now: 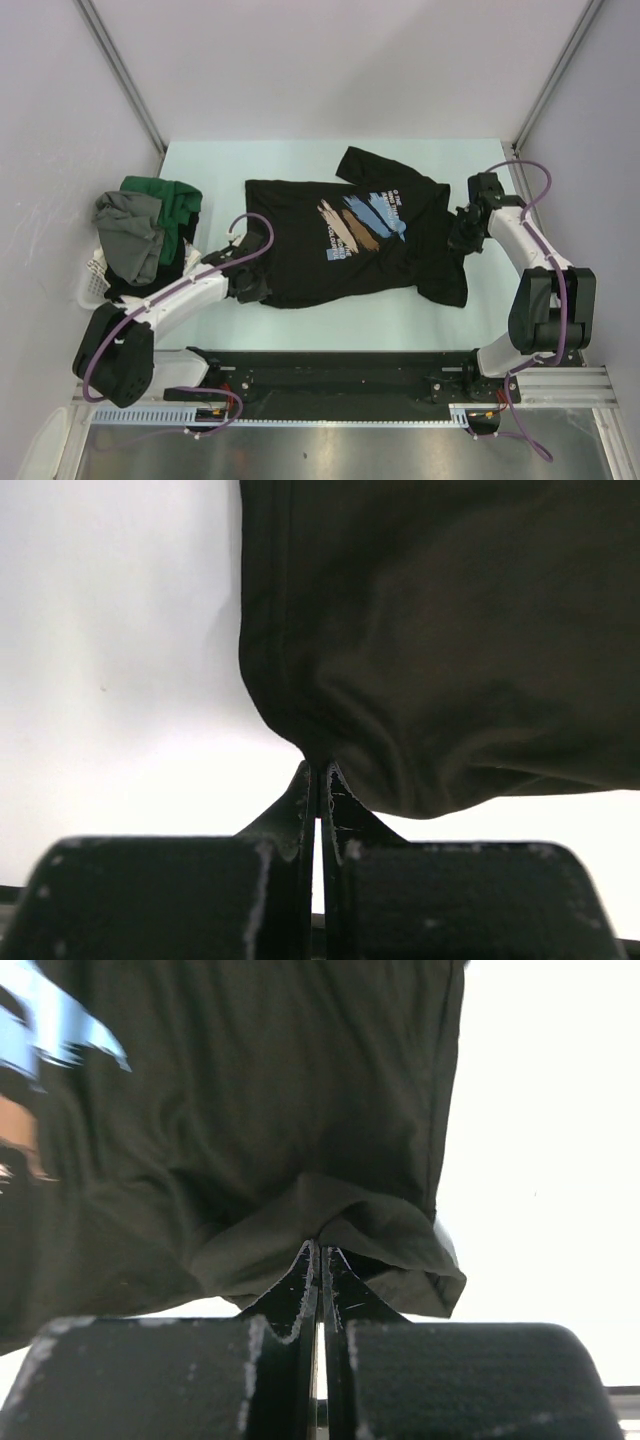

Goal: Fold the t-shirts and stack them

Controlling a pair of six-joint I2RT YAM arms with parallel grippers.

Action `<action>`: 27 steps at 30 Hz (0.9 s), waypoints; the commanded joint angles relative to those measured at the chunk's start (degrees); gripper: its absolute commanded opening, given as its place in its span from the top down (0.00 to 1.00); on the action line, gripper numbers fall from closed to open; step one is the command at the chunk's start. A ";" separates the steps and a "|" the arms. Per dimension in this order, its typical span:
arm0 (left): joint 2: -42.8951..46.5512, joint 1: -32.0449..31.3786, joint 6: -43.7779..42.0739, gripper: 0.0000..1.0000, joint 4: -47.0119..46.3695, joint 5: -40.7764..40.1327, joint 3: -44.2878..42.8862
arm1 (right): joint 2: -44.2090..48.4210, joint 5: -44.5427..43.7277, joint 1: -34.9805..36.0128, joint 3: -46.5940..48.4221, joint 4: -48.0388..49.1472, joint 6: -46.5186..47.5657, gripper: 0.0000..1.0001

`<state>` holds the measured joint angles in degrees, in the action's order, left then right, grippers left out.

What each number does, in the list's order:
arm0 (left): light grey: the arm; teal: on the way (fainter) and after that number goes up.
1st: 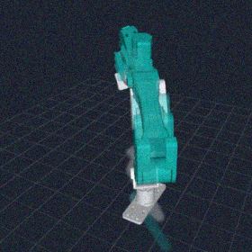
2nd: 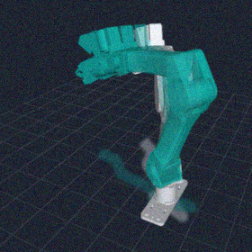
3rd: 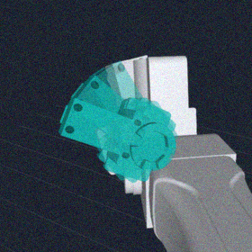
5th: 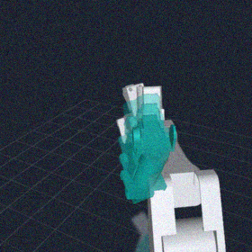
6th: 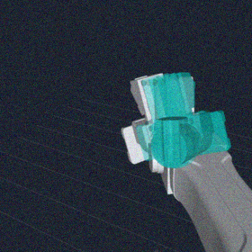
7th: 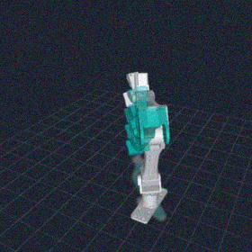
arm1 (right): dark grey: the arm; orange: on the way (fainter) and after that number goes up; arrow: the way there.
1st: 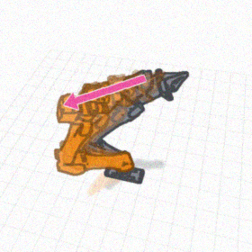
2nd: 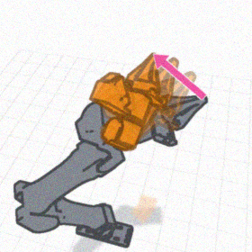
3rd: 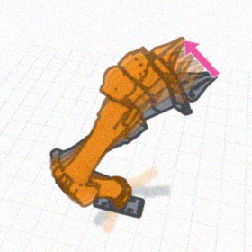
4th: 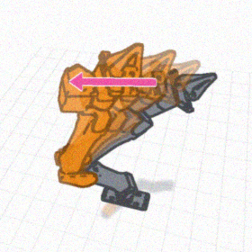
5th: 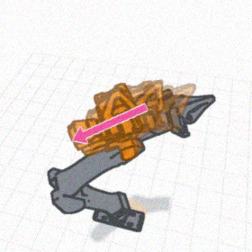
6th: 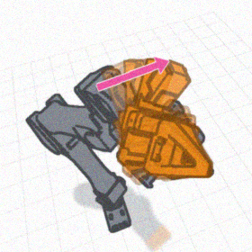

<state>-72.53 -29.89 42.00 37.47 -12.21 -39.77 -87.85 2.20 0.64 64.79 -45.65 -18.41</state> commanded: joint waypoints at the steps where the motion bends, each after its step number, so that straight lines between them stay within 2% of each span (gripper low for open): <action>1: 2.92 -0.26 -2.09 1.00 2.42 -3.61 -5.31 | 1.19 0.62 -0.21 5.07 -1.46 -0.22 1.00; 11: 3.27 0.62 -4.99 1.00 5.24 -8.27 -12.35 | 0.05 0.35 -0.21 9.56 -2.69 1.80 1.00; 13: 2.92 1.15 -5.35 1.00 5.42 -8.97 -12.96 | -0.47 0.00 -1.96 10.26 -2.95 2.59 1.00; 20: 1.08 6.15 -8.59 1.00 3.58 -9.41 -14.90 | -2.49 -0.97 -3.02 12.19 -2.52 5.05 1.00; 27: -3.31 8.27 -11.41 1.00 1.99 -9.85 -19.64 | -6.45 -1.23 -3.37 16.15 -0.94 6.99 1.00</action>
<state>-73.56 -22.44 33.76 41.19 -19.97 -54.96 -92.47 2.00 -2.28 76.82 -48.45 -13.72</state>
